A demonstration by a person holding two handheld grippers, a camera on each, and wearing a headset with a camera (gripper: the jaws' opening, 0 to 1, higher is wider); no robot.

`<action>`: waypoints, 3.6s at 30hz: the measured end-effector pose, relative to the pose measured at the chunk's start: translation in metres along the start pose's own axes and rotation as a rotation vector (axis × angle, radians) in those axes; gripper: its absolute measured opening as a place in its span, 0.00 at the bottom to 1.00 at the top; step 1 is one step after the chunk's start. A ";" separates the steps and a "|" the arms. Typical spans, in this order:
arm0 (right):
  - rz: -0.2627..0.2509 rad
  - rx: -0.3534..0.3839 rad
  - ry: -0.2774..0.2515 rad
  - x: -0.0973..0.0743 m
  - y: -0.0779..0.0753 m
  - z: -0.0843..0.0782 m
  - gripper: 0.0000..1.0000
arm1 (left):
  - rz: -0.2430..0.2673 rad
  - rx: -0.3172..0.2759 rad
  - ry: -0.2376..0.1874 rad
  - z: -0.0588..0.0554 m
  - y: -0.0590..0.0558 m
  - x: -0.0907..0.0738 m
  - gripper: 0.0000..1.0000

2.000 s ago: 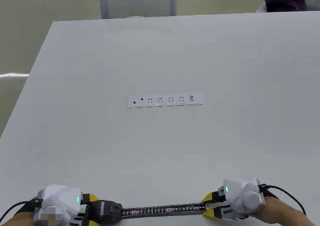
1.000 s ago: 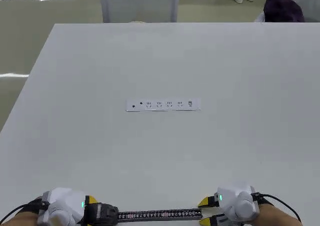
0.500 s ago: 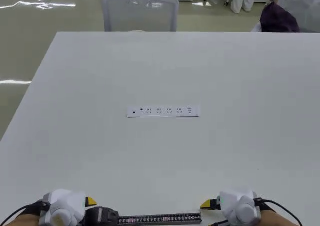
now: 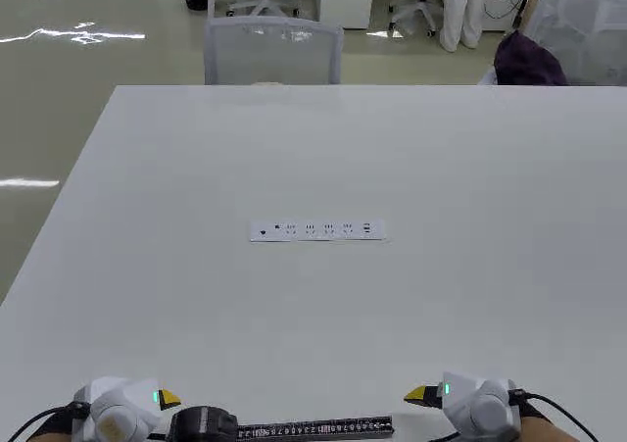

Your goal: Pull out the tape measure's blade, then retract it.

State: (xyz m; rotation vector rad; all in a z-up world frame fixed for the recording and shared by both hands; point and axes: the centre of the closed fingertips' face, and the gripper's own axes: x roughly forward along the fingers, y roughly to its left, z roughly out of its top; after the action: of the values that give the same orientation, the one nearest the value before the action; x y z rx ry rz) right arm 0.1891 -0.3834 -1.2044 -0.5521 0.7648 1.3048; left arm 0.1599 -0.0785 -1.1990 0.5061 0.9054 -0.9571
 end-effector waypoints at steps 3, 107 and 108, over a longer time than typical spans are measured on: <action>-0.027 0.033 -0.004 -0.006 0.002 0.002 0.55 | 0.028 -0.059 -0.029 0.000 -0.001 -0.006 0.58; -0.502 0.359 -0.262 -0.049 0.091 0.046 0.83 | 0.579 -0.755 -0.457 0.019 -0.052 -0.057 0.97; -0.502 0.354 -0.262 -0.049 0.091 0.046 0.82 | 0.577 -0.764 -0.461 0.019 -0.052 -0.055 0.98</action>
State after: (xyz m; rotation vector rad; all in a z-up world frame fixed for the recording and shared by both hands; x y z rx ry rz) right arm 0.1047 -0.3628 -1.1324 -0.2541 0.5718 0.7346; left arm 0.1082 -0.0921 -1.1416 -0.1197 0.5847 -0.1407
